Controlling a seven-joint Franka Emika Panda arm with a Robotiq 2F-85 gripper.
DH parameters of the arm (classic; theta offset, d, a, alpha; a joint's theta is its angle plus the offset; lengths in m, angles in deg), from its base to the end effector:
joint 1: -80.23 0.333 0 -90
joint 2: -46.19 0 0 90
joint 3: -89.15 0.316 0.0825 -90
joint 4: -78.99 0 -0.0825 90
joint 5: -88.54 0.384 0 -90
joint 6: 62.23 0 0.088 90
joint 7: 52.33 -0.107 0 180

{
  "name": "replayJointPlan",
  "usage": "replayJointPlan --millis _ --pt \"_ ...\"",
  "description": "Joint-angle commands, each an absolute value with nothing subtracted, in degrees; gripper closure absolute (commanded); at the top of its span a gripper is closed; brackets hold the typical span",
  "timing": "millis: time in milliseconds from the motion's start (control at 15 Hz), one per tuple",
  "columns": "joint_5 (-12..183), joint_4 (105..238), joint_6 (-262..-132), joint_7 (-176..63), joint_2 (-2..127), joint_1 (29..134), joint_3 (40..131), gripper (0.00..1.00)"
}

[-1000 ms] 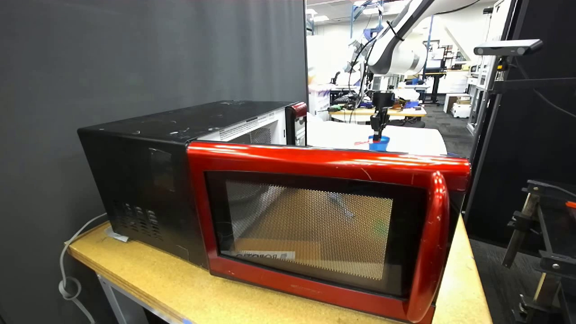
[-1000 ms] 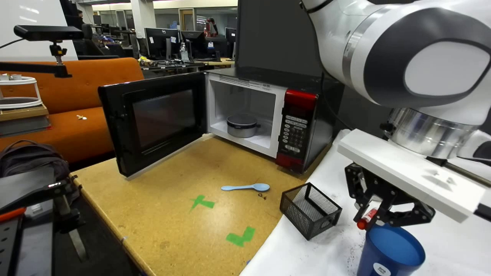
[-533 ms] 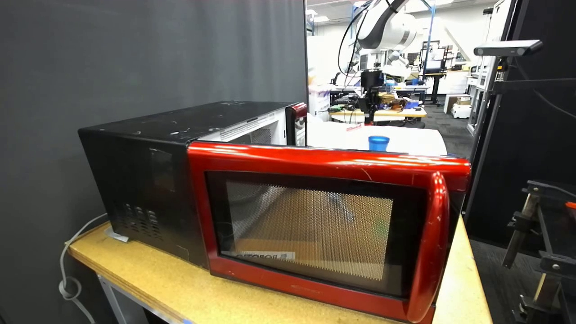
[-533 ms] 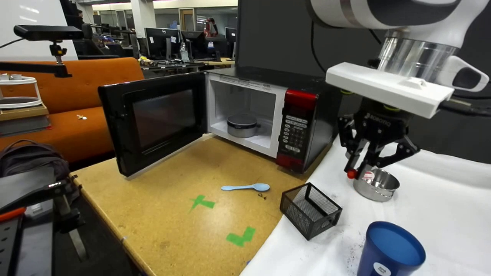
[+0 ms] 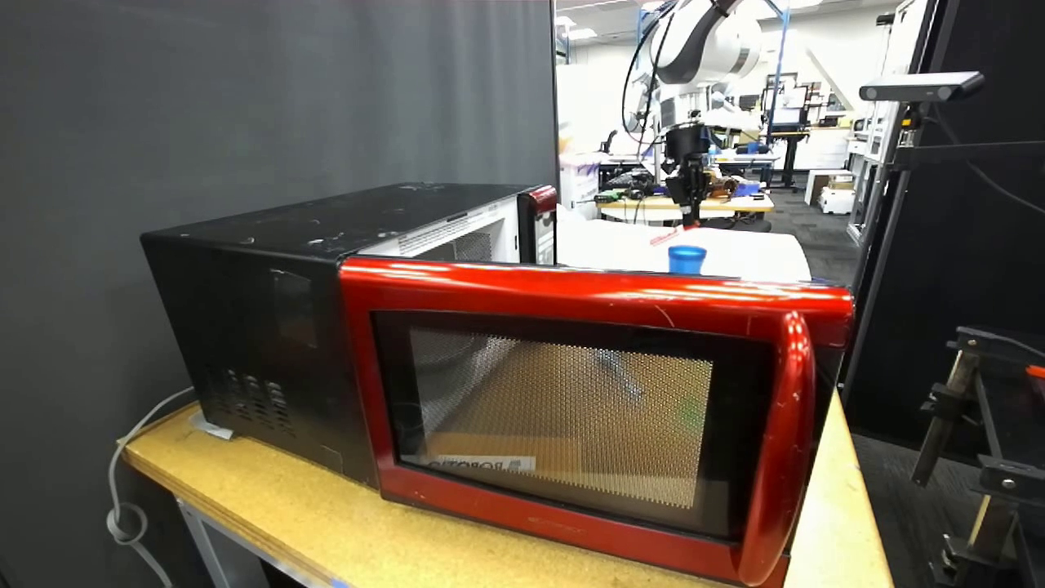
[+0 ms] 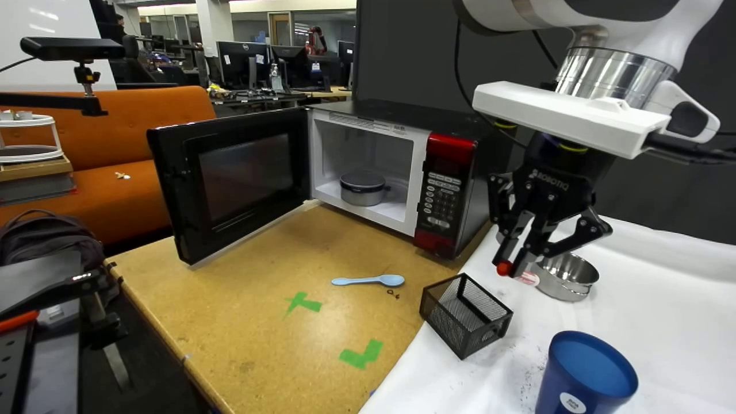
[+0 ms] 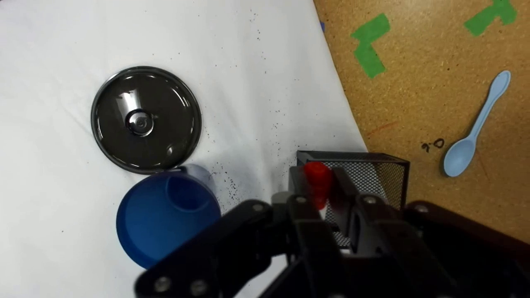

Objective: Remove the marker from the blue bowl and put it on the table

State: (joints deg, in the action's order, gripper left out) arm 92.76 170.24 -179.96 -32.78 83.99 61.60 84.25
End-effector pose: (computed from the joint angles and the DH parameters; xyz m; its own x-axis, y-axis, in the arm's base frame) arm 0.6227 -0.2594 0.2333 0.9795 -0.0893 -0.1807 -0.1033 -0.9922 -0.0694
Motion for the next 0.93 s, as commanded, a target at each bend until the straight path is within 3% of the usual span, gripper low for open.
replayJointPlan --millis 0,267,333,800,867 --pt "91.12 171.39 -176.53 -31.95 82.47 62.08 83.96 0.95" --pt "85.51 169.94 -166.83 -28.55 82.9 62.86 83.38 0.95" --pt "83.81 177.35 -178.36 -29.98 85.6 63.53 83.02 0.95" --pt "74.15 192.1 -193.13 -29.07 94.38 62.65 80.58 0.95" --pt "72.79 193.25 -194.05 -29.01 94.26 62.54 79.98 0.76"
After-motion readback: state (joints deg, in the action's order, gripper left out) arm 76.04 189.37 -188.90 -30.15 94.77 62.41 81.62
